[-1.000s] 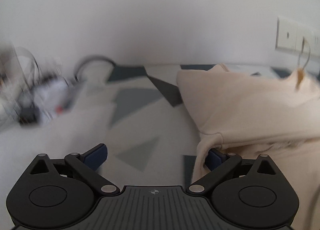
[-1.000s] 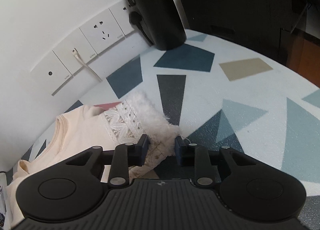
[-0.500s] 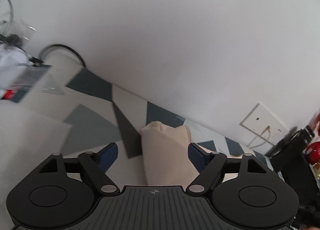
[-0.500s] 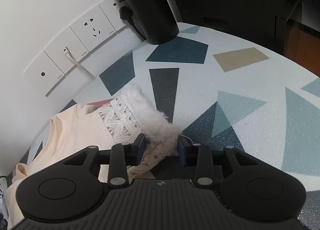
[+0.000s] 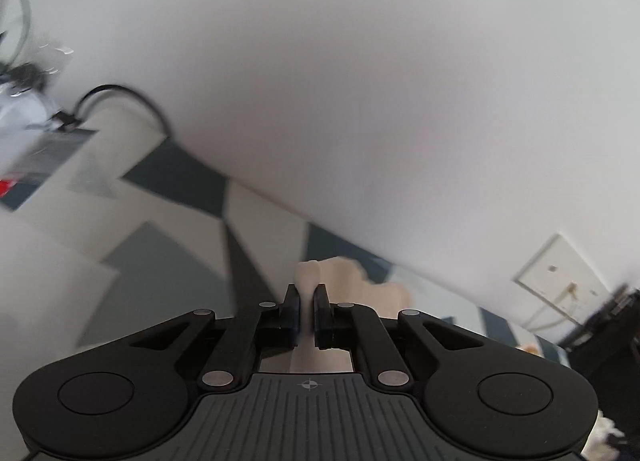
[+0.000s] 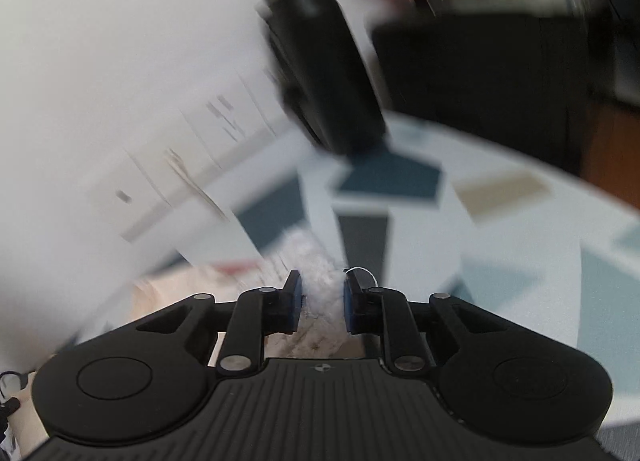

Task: Fold clothes
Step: 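Lift the lace cuff with the right gripper and fold the sleeve across the top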

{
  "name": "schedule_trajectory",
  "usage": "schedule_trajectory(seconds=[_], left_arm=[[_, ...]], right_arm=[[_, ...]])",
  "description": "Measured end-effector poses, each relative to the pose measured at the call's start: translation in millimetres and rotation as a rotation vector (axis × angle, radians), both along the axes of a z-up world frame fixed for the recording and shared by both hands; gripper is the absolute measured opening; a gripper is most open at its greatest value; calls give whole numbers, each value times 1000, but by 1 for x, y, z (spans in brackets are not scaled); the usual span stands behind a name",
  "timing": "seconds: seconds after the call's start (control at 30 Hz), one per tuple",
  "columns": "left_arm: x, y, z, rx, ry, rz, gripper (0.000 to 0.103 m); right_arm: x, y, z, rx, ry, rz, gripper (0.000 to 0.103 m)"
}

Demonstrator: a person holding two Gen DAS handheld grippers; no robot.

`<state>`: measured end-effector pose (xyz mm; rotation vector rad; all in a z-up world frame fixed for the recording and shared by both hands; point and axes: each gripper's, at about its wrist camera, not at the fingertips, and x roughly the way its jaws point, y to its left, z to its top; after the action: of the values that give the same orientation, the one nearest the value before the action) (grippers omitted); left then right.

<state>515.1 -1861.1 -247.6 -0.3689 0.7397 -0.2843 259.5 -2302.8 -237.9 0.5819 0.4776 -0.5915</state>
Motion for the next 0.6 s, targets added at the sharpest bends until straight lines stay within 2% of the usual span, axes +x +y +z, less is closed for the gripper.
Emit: schedule_trajectory(seconds=[0.07,0.17,0.2,0.23,0.27,0.3,0.33,0.4,0.47,0.53,0.6], left_arm=[[1,3,-10,9,25,24,6],[0,1,-19,30,41,23,8],[1,0,-18,36,51,23,13],[1,-1,-17,41,62,25,26],[1,-2,-14,53,61,27,34],[0,-2,-10,67,52,30,58],[-4,-3,-5,83,28,32,71],[-14,-5,7,115,-40,4,71],[-28,-12,20,135,-95,-98,69],[-44,-21,30,155,-113,-219,70],[-58,-29,31,184,-89,-310,71]], right_arm=[[3,5,2,-49,13,35,20],[15,0,-17,-25,121,62,20],[15,-3,-21,8,127,52,21],[15,-6,-26,40,134,43,23],[15,-9,-30,73,141,33,26],[15,-12,-33,105,142,22,27],[12,-14,-33,132,127,4,31],[8,-18,-36,183,105,-17,33],[6,-22,-37,206,91,-18,29],[7,-19,-31,181,89,-3,24],[7,-11,-19,140,45,12,21]])
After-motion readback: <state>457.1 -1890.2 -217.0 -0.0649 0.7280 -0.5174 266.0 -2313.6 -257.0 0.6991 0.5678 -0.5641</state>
